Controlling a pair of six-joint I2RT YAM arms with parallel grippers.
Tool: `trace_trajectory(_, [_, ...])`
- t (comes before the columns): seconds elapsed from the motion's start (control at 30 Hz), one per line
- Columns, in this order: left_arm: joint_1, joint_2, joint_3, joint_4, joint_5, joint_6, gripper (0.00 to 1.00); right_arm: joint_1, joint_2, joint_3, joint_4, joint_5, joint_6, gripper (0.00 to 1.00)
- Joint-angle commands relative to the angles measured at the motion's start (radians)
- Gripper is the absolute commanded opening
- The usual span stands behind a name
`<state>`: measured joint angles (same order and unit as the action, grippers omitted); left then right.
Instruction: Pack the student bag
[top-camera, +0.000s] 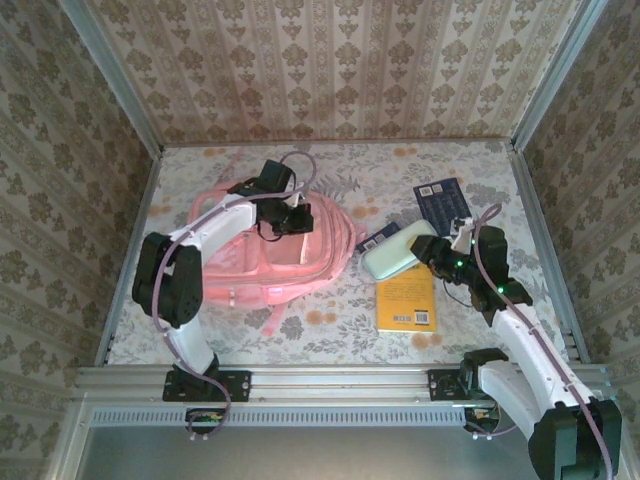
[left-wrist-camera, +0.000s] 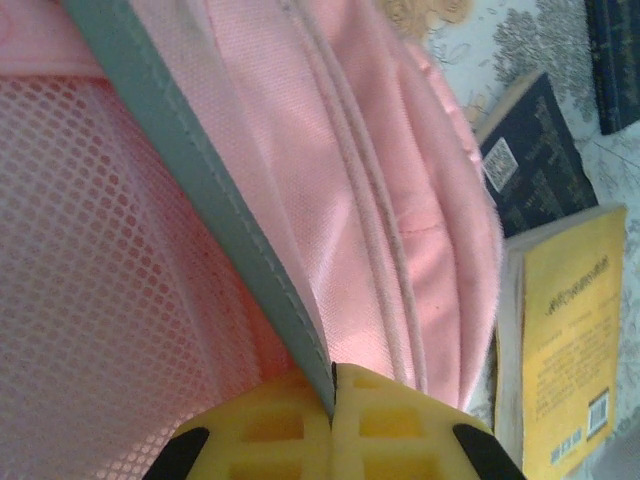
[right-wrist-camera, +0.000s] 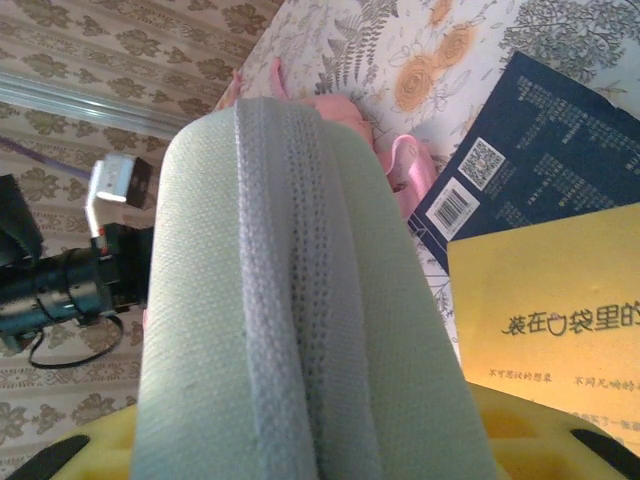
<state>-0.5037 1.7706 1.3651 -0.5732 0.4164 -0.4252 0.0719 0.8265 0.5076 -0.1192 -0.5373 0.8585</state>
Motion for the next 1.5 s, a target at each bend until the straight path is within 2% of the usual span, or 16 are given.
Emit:
trace_trajectory(0.0, [-0.009,-0.094,0.114,-0.082,0.099,0.105,0.00,-0.006,-0.051,0.044,-0.071,0.059,-0.003,0.41])
trace_trajectory(0.1, [-0.009,-0.171,0.144,-0.102,0.167,0.121,0.00,-0.006,-0.085,0.077,-0.133,0.124,-0.006,0.42])
trace_trajectory(0.2, [-0.002,-0.266,0.119,-0.109,0.187,0.117,0.00,-0.006,-0.115,0.097,-0.163,0.162,0.002,0.42])
trace_trajectory(0.27, [0.013,-0.324,0.096,-0.109,0.217,0.114,0.00,-0.006,-0.129,0.099,-0.148,0.159,0.021,0.43])
trace_trajectory(0.37, [0.040,-0.385,0.067,-0.098,0.326,0.095,0.00,-0.006,-0.127,0.099,-0.104,0.132,0.070,0.43])
trace_trajectory(0.47, [0.106,-0.460,0.009,-0.004,0.429,0.036,0.00,0.003,-0.111,0.080,-0.019,0.094,0.156,0.43])
trace_trajectory(0.57, [0.133,-0.510,-0.024,0.075,0.514,-0.005,0.00,0.064,-0.092,0.072,0.076,0.102,0.218,0.43])
trace_trajectory(0.7, [0.140,-0.519,-0.030,0.095,0.555,-0.012,0.00,0.224,-0.052,0.102,0.118,0.237,0.229,0.43])
trace_trajectory(0.93, [0.142,-0.533,-0.030,0.123,0.575,-0.028,0.00,0.372,0.123,0.096,0.328,0.368,0.357,0.44])
trace_trajectory(1.2, [0.149,-0.544,-0.044,0.123,0.567,-0.023,0.00,0.538,0.334,0.100,0.624,0.621,0.452,0.44])
trace_trajectory(1.47, [0.157,-0.544,-0.057,0.150,0.575,-0.040,0.00,0.637,0.663,0.262,0.734,0.604,0.472,0.44])
